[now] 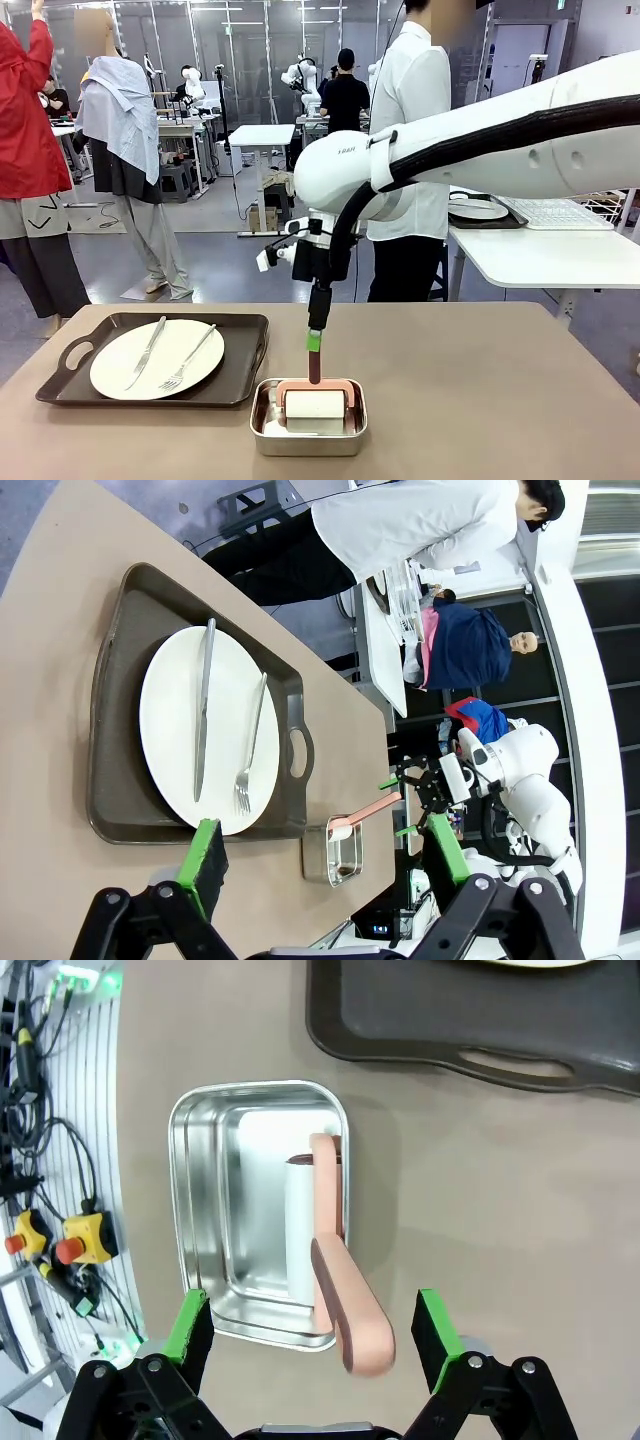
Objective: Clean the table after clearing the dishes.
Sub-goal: When the left (or right) Handle tray is removed, use the left hand (or right hand) to clean the left (or right) side of the table with the Lint Roller.
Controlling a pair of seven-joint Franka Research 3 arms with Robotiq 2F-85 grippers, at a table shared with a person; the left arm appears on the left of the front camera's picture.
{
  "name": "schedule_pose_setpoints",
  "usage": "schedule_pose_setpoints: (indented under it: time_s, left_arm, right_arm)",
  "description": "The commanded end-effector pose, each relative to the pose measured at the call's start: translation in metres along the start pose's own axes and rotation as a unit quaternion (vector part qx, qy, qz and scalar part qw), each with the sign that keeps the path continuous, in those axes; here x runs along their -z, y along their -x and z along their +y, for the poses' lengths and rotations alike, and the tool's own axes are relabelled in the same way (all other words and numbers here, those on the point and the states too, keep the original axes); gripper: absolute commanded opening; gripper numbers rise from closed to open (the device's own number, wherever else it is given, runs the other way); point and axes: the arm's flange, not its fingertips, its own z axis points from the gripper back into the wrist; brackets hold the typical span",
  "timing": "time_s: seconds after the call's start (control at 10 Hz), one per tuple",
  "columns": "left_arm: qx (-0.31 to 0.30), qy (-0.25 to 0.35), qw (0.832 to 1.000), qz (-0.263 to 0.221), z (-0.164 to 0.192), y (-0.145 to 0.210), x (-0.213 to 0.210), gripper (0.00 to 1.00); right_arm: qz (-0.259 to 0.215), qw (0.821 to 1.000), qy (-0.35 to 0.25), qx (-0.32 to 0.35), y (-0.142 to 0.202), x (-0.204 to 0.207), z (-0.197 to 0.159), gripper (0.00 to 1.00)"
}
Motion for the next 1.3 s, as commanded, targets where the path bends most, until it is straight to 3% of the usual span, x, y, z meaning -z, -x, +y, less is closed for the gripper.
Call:
schedule_pose_setpoints:
  time_s: [0.0,0.6,0.8,1.2]
  left_arm:
    - [0.003,0.008,1.0,-0.002,-0.001,-0.002,-0.003,1.0]
    - [0.003,0.008,1.0,-0.002,-0.001,-0.002,-0.003,1.0]
    - [0.003,0.008,1.0,-0.002,-0.001,-0.002,-0.003,1.0]
    - [0.003,0.008,1.0,-0.002,-0.001,-0.002,-0.003,1.0]
  right_arm:
    - [0.029,0.999,-0.013,-0.031,-0.009,0.005,-0.002,1.0]
    - [0.065,0.996,-0.032,-0.046,-0.016,0.018,-0.007,1.0]
    - [0.068,0.996,-0.035,-0.047,-0.018,0.018,-0.012,0.91]
    - [0.07,0.995,-0.045,-0.055,-0.017,0.016,-0.016,0.52]
